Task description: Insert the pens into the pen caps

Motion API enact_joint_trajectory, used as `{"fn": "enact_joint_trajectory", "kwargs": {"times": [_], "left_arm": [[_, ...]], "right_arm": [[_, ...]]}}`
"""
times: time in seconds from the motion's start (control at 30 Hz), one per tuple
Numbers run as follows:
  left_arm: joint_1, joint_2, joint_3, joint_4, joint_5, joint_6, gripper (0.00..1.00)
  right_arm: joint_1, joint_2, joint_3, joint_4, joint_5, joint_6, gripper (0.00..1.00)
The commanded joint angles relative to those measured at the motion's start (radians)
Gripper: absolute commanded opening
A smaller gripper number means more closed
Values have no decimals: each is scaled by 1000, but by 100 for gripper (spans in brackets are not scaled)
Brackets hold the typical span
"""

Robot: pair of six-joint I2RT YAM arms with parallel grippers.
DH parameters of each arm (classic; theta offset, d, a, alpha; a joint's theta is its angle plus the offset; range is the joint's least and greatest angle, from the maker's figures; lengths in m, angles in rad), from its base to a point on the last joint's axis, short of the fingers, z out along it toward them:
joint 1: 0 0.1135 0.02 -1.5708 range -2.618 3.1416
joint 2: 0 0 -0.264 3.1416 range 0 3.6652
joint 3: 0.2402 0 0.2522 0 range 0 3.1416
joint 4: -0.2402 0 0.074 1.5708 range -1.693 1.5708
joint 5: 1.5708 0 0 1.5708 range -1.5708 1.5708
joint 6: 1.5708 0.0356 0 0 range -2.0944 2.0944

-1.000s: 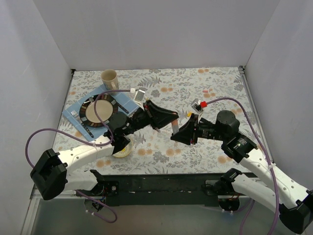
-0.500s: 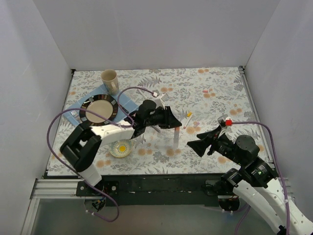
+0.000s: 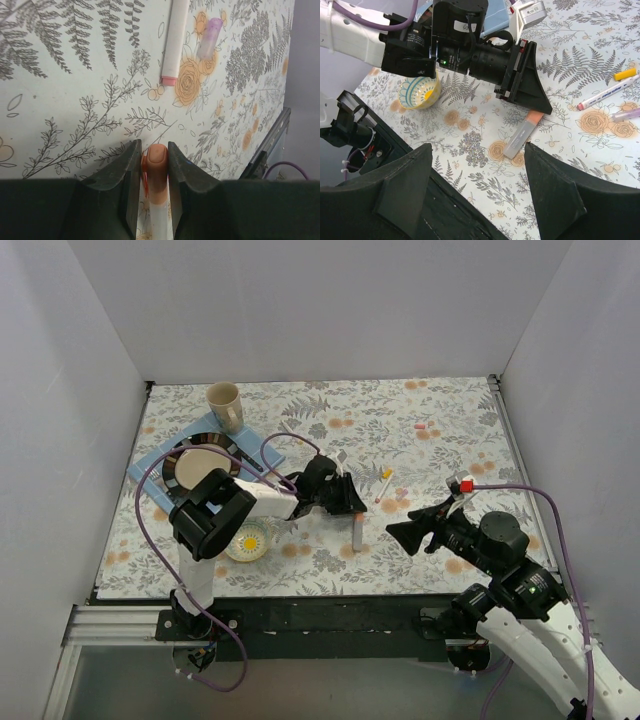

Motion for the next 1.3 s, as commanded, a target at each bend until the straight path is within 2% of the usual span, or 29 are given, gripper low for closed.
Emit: {"fn": "enact_joint_trajectory", "kwargs": {"times": [0.0, 0.13, 0.17, 0.2, 0.27, 0.37, 0.43, 0.47, 0.5, 0.57, 0.7, 0.83, 1.0, 1.27], "left_arm": [[3, -31, 22, -67, -117, 35, 23], [3, -58, 14, -101, -160, 51, 40], [3, -74, 16, -111, -163, 55, 50], [3, -84, 19, -116, -164, 58, 55], [3, -118, 24, -128, -160, 58, 62], [3, -161, 69, -194, -172, 74, 67], [5, -227, 99, -239, -230, 92, 79], [6, -252, 103, -271, -254, 106, 91], [8, -306, 103, -301, -294, 116, 98], [25, -360, 94, -345, -301, 149, 98], [54, -506, 59, -415, -373, 233, 98], [63, -659, 14, -495, -515, 330, 98], [65, -778, -67, -507, -598, 425, 98], [63, -859, -88, -523, -693, 489, 98]], "right_arm": [[-1, 3, 8, 50, -4, -8, 80], [-1, 16, 7, 47, 5, -6, 80], [-1, 21, 5, 49, 7, -3, 80], [1, 26, 4, 49, 10, 0, 80], [-1, 41, -10, 62, 40, 18, 80], [-1, 96, -35, 63, 157, 119, 79], [-1, 177, -27, 59, 236, 206, 78], [-1, 209, -23, 61, 263, 231, 77], [1, 284, -12, 61, 295, 253, 76], [1, 366, 34, 56, 393, 299, 74], [-3, 602, 151, 11, 550, 398, 65], [-9, 783, 269, -77, 643, 527, 54], [-50, 1008, 367, -126, 602, 642, 49], [-90, 1242, 482, -88, 545, 639, 44]]}}
